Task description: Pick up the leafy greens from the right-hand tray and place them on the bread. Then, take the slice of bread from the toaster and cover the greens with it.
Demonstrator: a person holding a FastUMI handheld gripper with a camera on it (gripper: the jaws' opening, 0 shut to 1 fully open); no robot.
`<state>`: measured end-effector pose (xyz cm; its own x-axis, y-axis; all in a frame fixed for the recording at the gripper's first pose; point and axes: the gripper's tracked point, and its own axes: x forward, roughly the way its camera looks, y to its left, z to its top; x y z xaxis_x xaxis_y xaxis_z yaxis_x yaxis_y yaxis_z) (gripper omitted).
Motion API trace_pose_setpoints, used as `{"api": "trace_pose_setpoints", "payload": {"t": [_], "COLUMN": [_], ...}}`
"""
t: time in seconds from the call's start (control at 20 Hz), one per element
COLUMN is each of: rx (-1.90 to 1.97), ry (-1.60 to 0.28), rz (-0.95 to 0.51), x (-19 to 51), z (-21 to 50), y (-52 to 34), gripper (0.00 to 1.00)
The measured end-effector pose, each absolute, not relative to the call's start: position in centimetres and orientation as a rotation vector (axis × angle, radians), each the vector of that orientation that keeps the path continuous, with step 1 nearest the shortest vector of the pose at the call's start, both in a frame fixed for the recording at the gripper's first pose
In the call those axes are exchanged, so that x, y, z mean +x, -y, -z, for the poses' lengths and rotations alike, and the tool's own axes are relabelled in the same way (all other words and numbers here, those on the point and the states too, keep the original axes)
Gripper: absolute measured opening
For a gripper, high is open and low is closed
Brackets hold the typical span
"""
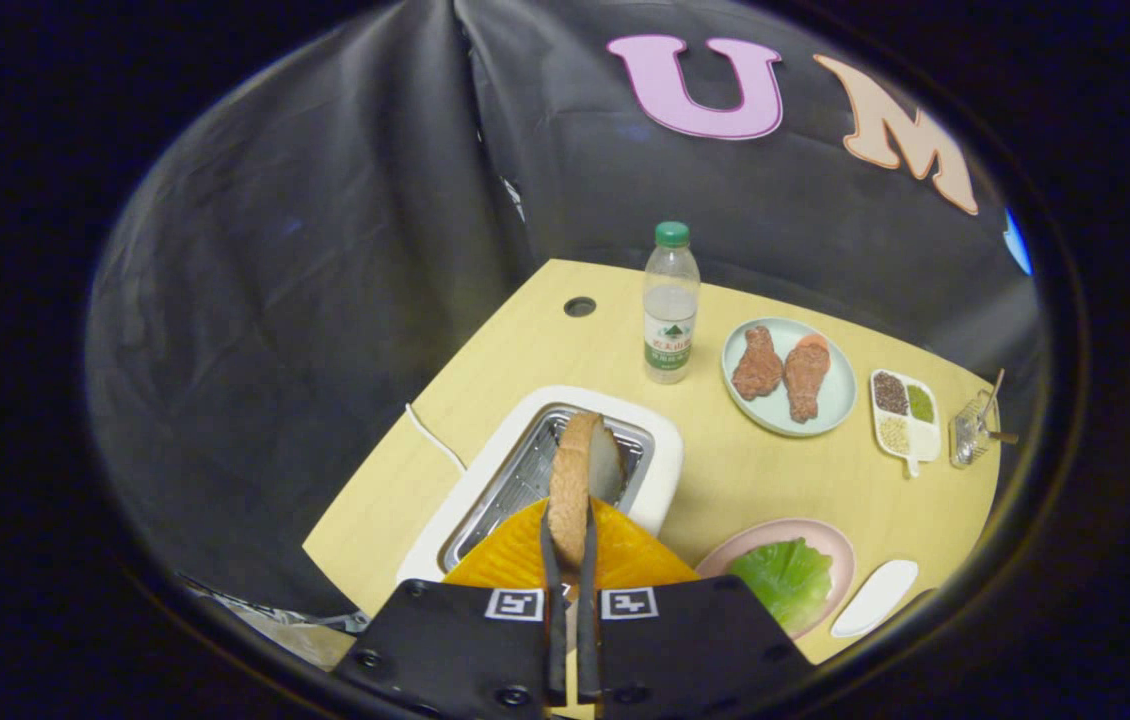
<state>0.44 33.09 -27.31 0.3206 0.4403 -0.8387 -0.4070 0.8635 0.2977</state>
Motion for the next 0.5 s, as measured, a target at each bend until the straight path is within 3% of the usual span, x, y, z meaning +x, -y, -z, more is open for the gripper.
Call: {"api": "trace_pose_setpoints", "payload": {"t": [0.5], "rx": [0.127], "ry": [-1.015], "rz": [-0.559], "x": [2.3], "z": [21.9], "y": [-28.2], "gripper": [0.07]}}
